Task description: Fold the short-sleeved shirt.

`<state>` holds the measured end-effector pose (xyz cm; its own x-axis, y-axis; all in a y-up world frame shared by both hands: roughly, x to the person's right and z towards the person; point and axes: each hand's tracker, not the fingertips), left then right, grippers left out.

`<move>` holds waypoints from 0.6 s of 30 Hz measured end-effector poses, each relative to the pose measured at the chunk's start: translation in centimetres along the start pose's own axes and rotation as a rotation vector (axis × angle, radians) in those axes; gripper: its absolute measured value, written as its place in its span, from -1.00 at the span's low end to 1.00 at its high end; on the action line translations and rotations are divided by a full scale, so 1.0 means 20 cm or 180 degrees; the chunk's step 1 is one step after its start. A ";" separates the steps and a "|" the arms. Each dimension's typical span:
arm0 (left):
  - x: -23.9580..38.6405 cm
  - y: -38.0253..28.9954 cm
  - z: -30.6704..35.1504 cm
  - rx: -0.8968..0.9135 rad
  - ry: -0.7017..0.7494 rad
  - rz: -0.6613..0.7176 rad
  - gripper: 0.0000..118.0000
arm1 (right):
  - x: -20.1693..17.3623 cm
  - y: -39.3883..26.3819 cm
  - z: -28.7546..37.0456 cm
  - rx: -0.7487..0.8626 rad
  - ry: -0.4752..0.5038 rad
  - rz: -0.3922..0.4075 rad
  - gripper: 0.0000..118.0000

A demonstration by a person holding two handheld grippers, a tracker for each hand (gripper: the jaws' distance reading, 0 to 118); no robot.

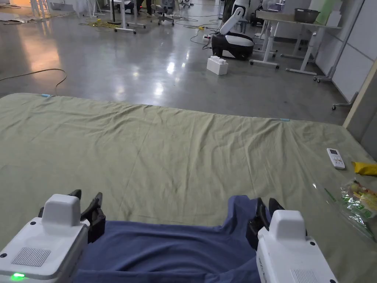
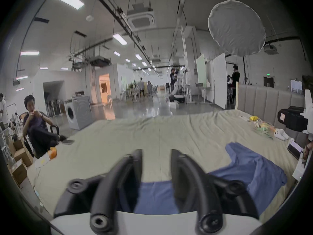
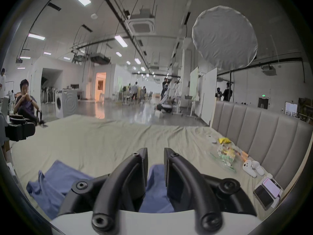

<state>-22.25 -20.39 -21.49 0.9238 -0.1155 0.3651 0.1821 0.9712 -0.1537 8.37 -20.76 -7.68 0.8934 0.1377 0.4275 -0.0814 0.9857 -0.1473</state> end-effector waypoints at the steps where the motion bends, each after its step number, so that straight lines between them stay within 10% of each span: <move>1: 0.01 0.01 0.01 0.0040 0.0029 0.0012 -0.66 | 0.00 0.02 0.00 0.0089 -0.0033 0.0006 -0.71; 6: -0.03 0.01 0.04 0.0184 0.0079 0.0321 -0.96 | 0.00 0.07 0.01 0.0317 -0.0097 -0.0066 -0.98; 18: -0.31 -0.11 -0.19 -0.0484 0.0068 0.0468 -0.99 | -0.01 0.06 -0.05 0.0246 0.0005 -0.0038 -0.99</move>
<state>-27.18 -22.68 -26.84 0.9508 0.0192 0.3092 0.0921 0.9354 -0.3413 8.56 -19.63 -8.90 0.8952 0.1258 0.4276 -0.1046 0.9918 -0.0729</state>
